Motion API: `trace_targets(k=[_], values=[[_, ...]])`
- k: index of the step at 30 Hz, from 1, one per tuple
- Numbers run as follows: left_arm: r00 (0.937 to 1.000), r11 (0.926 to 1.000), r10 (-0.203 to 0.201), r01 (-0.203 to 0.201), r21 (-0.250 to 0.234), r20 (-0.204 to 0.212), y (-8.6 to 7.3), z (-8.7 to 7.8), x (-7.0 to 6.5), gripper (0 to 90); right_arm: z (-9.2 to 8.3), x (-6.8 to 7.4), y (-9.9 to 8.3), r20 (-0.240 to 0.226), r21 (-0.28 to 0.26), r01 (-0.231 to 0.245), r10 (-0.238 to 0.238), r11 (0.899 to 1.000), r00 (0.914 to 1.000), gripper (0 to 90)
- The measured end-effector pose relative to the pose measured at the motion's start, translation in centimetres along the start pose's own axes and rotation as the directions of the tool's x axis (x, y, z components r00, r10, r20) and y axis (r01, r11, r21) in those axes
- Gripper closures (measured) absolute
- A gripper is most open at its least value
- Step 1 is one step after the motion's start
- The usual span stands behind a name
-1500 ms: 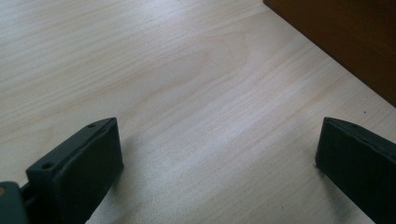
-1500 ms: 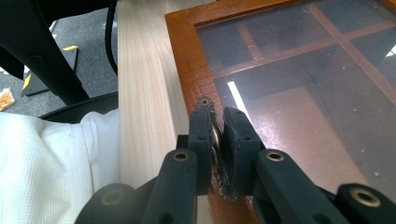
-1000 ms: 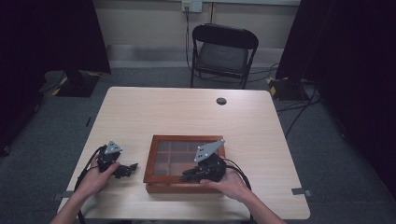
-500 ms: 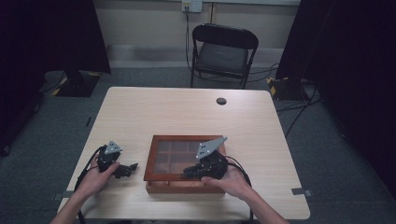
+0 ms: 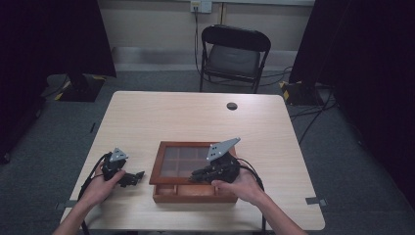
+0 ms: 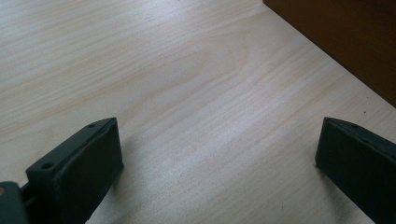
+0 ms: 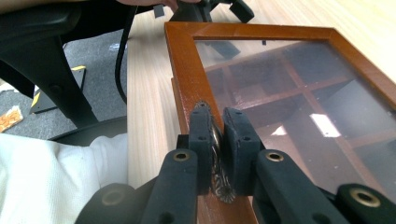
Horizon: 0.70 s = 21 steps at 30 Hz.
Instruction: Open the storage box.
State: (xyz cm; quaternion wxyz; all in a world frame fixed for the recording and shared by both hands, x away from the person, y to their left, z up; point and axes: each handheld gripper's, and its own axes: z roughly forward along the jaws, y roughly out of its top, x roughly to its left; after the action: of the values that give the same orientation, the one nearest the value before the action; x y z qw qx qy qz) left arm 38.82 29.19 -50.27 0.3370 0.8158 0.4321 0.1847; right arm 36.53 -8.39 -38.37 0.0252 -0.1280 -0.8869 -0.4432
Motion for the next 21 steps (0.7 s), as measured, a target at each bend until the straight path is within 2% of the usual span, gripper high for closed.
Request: trace_targets(k=[21], values=[[1.0,1.0,-0.001,0.001,0.0,0.0,0.0,0.0,0.0,0.0,-1.0,-0.7,1.8,-0.007,0.009,0.006,-0.006,1.0,1.0,82.6]])
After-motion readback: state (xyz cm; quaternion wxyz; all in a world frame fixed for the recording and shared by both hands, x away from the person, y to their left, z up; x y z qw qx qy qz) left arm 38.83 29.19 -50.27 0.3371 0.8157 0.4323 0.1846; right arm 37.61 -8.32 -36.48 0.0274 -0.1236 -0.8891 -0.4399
